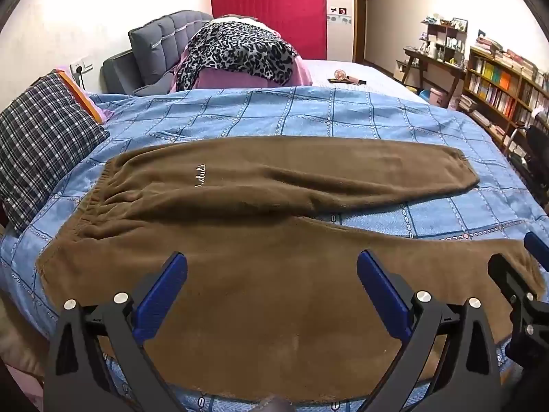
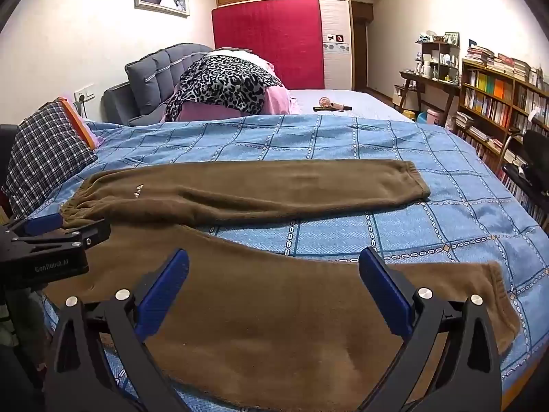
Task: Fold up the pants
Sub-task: 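Move both open grippers toward the brown pants' leg cuffs, then grasp the brown pants' leg cuffs with the left and right grippers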
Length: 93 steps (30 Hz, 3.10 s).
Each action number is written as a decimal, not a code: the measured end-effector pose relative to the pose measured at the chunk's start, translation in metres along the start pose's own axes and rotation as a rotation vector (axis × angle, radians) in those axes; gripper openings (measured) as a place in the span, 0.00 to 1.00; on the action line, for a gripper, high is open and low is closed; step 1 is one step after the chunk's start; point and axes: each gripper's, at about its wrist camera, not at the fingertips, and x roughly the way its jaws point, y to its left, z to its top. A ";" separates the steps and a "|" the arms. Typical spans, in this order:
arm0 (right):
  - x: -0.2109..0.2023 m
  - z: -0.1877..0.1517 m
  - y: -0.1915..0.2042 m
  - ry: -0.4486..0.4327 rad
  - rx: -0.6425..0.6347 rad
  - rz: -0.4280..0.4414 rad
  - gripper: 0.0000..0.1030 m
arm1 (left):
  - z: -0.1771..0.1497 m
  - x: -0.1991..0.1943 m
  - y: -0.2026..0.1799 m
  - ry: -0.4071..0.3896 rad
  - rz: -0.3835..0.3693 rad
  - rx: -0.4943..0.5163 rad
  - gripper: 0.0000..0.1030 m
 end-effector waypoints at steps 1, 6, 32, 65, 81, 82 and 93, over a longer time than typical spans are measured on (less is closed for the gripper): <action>0.000 0.000 0.000 0.002 -0.001 0.001 0.97 | 0.000 0.000 0.001 -0.003 0.001 0.003 0.95; 0.003 -0.002 -0.006 0.011 0.008 -0.001 0.97 | -0.002 0.008 0.001 0.032 0.004 0.011 0.95; -0.015 0.000 -0.019 0.099 0.045 -0.114 0.97 | -0.015 -0.009 -0.006 0.045 0.053 0.093 0.95; -0.007 0.011 -0.016 0.125 -0.034 -0.202 0.97 | 0.003 0.000 0.041 0.047 0.154 0.005 0.95; 0.018 0.067 0.001 0.108 -0.082 -0.193 0.97 | 0.058 0.012 0.085 0.041 0.153 -0.014 0.95; 0.020 0.067 0.000 0.113 -0.079 -0.191 0.97 | 0.060 0.013 0.087 0.042 0.156 -0.011 0.95; 0.055 0.090 -0.037 0.156 -0.011 -0.193 0.97 | 0.083 0.064 0.121 0.119 0.183 -0.026 0.95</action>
